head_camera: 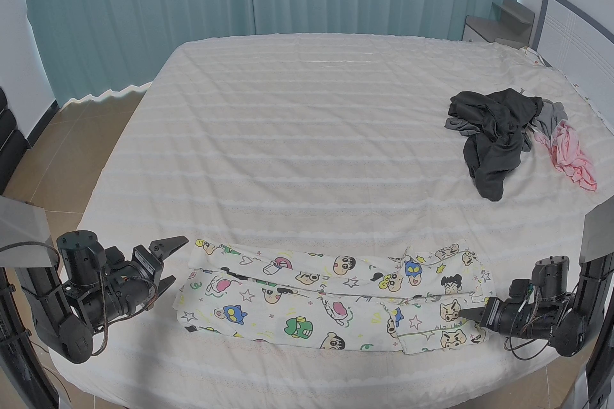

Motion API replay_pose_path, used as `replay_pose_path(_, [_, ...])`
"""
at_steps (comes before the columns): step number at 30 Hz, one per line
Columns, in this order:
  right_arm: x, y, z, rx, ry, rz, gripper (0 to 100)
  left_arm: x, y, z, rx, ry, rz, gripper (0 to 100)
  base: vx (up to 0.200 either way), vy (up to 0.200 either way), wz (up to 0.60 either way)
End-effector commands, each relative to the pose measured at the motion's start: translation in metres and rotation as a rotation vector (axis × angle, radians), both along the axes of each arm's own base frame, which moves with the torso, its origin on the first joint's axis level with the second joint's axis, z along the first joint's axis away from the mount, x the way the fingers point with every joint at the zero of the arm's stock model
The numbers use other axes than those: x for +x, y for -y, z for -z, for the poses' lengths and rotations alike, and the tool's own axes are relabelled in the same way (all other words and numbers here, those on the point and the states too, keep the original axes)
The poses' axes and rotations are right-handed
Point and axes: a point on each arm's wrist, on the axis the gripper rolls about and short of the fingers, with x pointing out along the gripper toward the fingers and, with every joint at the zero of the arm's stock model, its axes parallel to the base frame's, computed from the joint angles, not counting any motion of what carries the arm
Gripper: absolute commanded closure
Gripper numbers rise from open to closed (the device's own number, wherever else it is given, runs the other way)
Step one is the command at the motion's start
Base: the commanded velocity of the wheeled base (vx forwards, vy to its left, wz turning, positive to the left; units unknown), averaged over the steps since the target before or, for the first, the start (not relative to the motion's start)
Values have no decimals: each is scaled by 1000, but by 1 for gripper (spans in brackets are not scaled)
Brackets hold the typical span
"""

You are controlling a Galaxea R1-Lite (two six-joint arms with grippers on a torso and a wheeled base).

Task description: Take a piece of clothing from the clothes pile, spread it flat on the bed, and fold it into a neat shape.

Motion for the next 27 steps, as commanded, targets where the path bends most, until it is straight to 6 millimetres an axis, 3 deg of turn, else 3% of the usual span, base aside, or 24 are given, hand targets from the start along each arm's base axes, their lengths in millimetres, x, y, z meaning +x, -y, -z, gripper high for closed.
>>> replay_pose_path(1, [-8,1,-7,-5,-7,-2,100,0,0,2,1,-6,-1,0,0,0,0])
replay_pose_path(26, [-23,4,-2,-94,-129,-51,100,0,0,2,2,-9,-1,0,0,0,0])
replay_pose_path(27, [-23,4,-1,-95,-133,-50,0,0,0,2,2,-9,1,0,0,0,0])
